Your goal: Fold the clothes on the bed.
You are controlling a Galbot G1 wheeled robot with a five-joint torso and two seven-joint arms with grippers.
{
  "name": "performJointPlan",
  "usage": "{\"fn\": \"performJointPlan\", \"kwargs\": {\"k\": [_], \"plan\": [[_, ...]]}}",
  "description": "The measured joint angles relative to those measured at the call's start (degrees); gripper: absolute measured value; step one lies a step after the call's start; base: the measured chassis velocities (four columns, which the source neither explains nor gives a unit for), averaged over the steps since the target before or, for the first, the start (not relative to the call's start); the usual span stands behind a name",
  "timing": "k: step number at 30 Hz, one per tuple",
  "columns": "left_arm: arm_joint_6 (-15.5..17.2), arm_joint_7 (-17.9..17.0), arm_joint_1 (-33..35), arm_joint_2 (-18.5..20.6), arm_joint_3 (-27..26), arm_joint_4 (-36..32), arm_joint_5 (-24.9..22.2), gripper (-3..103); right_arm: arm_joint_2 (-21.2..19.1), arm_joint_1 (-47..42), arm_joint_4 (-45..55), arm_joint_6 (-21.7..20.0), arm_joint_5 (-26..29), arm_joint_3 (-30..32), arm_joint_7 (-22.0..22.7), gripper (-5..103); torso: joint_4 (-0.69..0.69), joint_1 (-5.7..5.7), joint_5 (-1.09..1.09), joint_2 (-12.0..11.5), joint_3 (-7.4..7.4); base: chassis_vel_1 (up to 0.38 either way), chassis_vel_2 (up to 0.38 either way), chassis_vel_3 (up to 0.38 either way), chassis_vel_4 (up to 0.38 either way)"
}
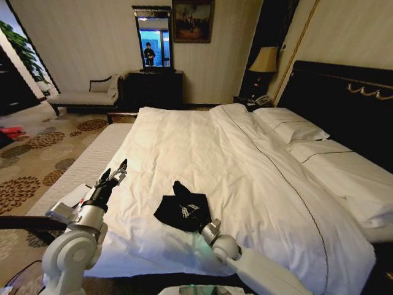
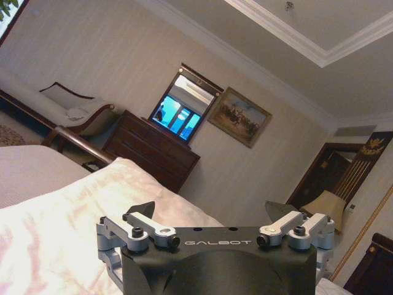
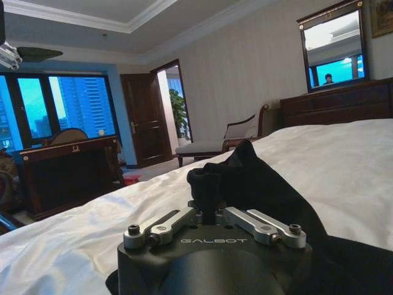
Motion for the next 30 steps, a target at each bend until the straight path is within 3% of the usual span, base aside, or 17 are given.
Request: {"fn": "performJointPlan", "kwargs": {"k": [14,23,25,28,30], "plan": [[-0.1,0.0,0.5,0.4,0.0,-0.3,0.1,100,1.0,-0.1,0.1,1.9,1.2,-1.3,-3.1,2,0.00,0.00,0.00,0.0,0.00,0.000,0.000,0.000,0.000],[-0.2,0.1,0.7,0.7,-0.2,-0.4,0.1,100,2.8,-0.2,-1.6,1.4,-0.6,-2.2,-0.1,2,-0.01,0.00,0.00,0.0,0.00,0.000,0.000,0.000,0.000],[-0.2,0.1,0.7,0.6,-0.2,-0.2,0.2,100,3.5,-0.2,-1.7,1.4,-0.8,-2.3,1.1,12,0.00,0.00,0.00,0.0,0.00,0.000,0.000,0.000,0.000],[-0.2,0.1,0.7,0.6,-0.2,-0.1,0.2,100,3.7,-0.2,-1.6,1.9,-0.8,-2.3,1.2,18,0.00,0.00,0.00,0.0,0.00,0.000,0.000,0.000,0.000],[-0.2,0.1,0.6,0.5,-0.2,0.1,0.2,100,3.7,-0.1,-0.3,3.6,-0.5,-2.3,1.1,28,0.00,0.00,0.00,0.0,0.00,0.000,0.000,0.000,0.000]]}}
